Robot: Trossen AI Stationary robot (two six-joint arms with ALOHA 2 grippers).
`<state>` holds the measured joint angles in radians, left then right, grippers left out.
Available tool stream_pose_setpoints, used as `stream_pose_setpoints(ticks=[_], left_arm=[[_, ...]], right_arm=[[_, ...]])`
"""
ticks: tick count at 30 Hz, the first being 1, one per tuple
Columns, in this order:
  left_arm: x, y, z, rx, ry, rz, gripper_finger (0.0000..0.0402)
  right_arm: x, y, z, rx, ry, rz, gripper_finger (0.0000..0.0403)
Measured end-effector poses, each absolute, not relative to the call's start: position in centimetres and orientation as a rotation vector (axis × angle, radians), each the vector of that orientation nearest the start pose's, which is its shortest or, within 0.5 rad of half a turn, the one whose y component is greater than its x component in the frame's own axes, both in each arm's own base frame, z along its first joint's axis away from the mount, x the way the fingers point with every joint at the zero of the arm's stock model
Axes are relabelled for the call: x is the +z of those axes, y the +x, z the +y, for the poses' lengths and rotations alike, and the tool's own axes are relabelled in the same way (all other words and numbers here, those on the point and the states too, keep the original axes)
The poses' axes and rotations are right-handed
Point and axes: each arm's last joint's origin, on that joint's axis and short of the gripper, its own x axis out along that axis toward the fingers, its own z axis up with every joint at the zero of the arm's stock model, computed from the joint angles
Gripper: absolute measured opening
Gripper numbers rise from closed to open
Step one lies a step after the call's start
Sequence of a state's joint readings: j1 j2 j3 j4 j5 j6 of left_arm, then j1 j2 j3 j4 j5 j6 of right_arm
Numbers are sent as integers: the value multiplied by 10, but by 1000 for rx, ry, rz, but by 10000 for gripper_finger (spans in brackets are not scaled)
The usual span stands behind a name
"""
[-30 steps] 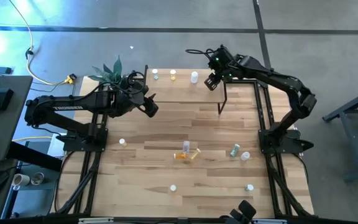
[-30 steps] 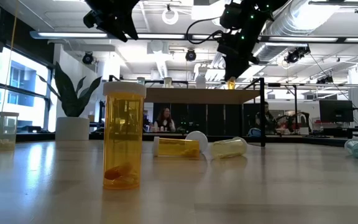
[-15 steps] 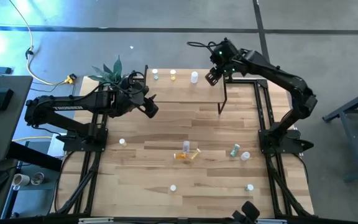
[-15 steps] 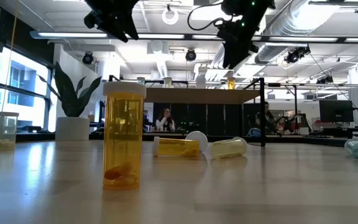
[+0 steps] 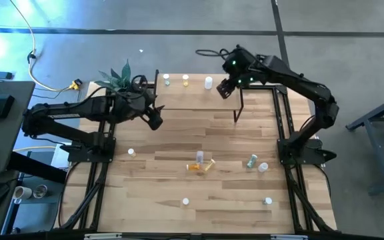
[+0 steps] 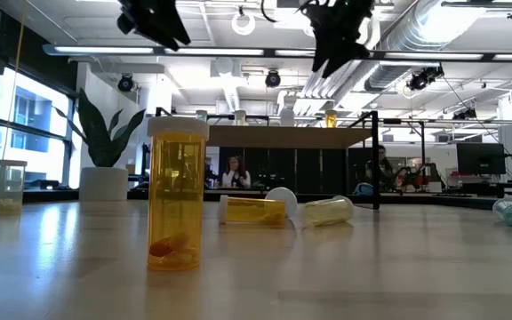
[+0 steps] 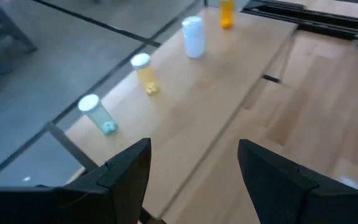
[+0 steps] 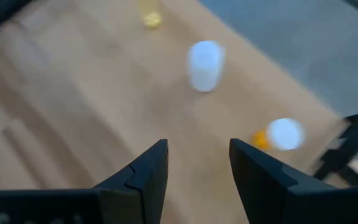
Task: Pick and place medicine bottles onto shelf by color
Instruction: Put the right white pill bottle aligned with the other white pill bottle on the shelf
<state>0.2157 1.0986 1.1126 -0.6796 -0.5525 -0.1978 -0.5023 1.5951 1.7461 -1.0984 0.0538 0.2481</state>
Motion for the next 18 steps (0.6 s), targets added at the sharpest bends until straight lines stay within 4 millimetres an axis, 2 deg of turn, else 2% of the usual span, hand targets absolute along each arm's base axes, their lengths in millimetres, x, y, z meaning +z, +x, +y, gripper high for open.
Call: stream_pose_setpoints(ticks=[6, 12, 18], left_arm=[[350, 186, 53, 728, -121, 628, 230], [354, 171, 44, 684, -114, 643, 230], [355, 163, 38, 658, -103, 664, 230]], right_arm=[[383, 293, -111, -568, 511, 891, 162], [373, 307, -62, -519, 582, 932, 162], [358, 313, -16, -594, 644, 941, 162]])
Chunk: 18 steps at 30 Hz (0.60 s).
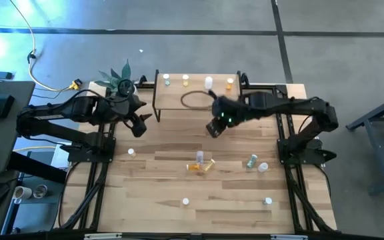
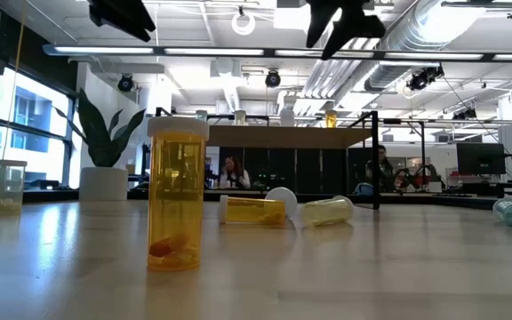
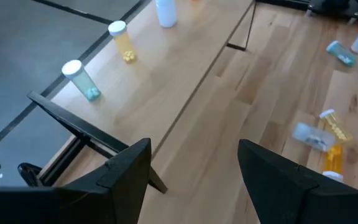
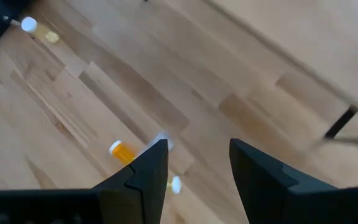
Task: Pick and place medicine bottles onto shelf by color
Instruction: Put the right white pill bottle aligned with the other white pill bottle on the shelf
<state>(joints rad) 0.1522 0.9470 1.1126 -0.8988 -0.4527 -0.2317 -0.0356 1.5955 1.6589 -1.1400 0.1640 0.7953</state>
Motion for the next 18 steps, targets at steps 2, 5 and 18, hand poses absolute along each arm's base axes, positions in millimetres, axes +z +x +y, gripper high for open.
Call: stream_pose_setpoints(ticks=[2, 5, 18], left_arm=[[354, 163, 37, 654, -101, 670, 230], [353, 163, 36, 647, -96, 682, 230], [351, 165, 22, 566, -62, 705, 230]], right_arm=[[353, 312, -2, -622, 671, 942, 162], [345, 311, 16, -666, 732, 940, 162], [283, 288, 80, -865, 888, 1049, 162]])
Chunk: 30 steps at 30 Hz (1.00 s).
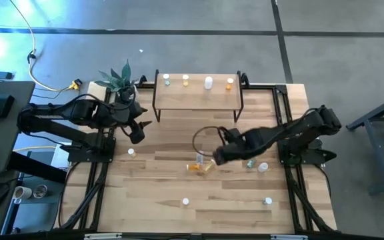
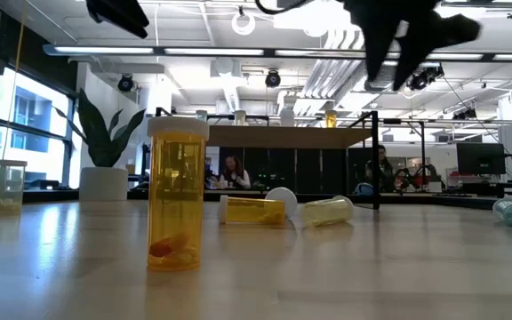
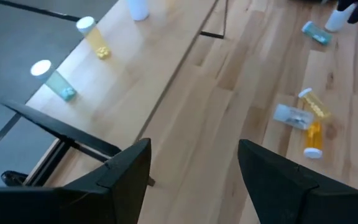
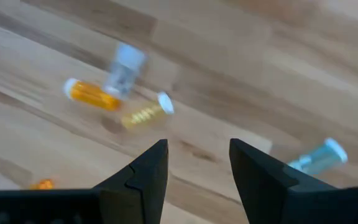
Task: Pick and place medicine bottles onto shelf by color
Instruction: Put the right white pill bottle aligned with the other white pill bottle on the shelf
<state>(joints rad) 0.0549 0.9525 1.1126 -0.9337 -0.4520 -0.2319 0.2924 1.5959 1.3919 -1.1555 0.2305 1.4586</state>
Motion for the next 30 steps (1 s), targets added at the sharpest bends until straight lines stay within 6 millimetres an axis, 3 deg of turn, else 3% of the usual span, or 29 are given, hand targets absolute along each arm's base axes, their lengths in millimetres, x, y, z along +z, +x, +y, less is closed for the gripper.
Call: stream_pose_setpoints(ticks=[12, 30], left_arm=[[350, 166, 9, 492, -33, 717, 230], [350, 166, 8, 487, -28, 721, 230]], right_arm=[[247, 254, 126, -1021, 957, 1067, 162], [247, 209, 169, -1143, 934, 1114, 162]])
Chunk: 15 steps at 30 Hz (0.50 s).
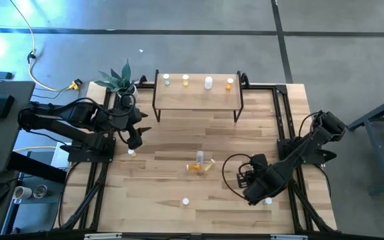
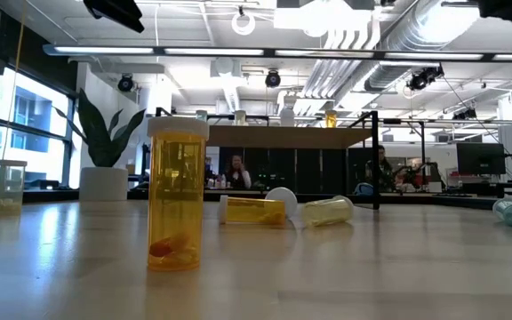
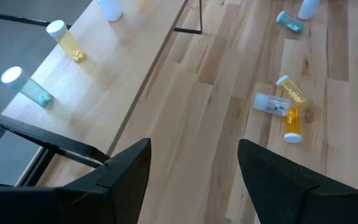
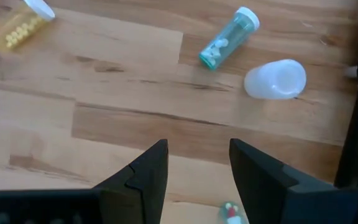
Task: Pick and place medicine bottles onto shelf by color
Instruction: Put the right white pill bottle aligned with the other white pill bottle on the shelf
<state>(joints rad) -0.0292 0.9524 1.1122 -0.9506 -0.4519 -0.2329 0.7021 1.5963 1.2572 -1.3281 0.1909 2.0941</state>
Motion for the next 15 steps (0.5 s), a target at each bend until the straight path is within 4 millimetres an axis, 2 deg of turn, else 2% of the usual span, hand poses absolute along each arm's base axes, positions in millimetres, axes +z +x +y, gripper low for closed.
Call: stream_pose_setpoints(ticks=[12, 15], left_arm=[[350, 166, 8, 499, -55, 712, 230], [350, 168, 8, 501, -55, 709, 230]], right_arm=[[249, 197, 164, -1225, 811, 1091, 162], [243, 193, 162, -1254, 785, 1125, 162]])
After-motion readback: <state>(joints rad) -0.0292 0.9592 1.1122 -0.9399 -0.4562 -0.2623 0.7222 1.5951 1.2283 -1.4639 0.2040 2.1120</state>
